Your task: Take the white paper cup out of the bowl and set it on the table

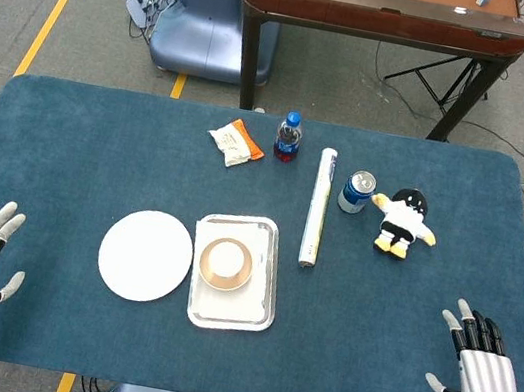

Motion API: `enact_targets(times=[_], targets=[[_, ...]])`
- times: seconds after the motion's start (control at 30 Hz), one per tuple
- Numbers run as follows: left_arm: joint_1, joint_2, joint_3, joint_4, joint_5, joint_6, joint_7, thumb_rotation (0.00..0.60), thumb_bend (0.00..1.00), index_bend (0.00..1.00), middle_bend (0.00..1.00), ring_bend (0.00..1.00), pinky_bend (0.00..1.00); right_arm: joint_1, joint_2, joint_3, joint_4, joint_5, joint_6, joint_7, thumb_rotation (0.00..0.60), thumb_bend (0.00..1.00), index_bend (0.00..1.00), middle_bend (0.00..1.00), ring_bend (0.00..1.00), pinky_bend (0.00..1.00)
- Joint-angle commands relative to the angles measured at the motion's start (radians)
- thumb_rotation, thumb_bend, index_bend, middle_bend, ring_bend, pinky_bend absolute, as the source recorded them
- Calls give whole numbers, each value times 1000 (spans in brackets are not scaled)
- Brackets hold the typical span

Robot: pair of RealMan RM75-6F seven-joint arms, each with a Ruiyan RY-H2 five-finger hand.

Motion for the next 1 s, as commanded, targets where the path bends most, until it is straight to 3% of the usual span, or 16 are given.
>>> enact_targets(times=[0.03,0.67,1.0], targets=[[-2,0,-1,-1,-3,-4,1,600,319,68,0,0,0,2,-2,1,2,7,-6,-2,600,202,0,0,0,0],[-2,-3,2,-2,-8,-11,4,600,319,79,0,0,0,7,-3,3,-12,10,-11,-11,600,202,0,0,0,0],[-38,-5,-9,-42,-2,-49,129,600,319,109,0,0,0,9,17,12,-12,19,-9,29,600,202,0,0,0,0]])
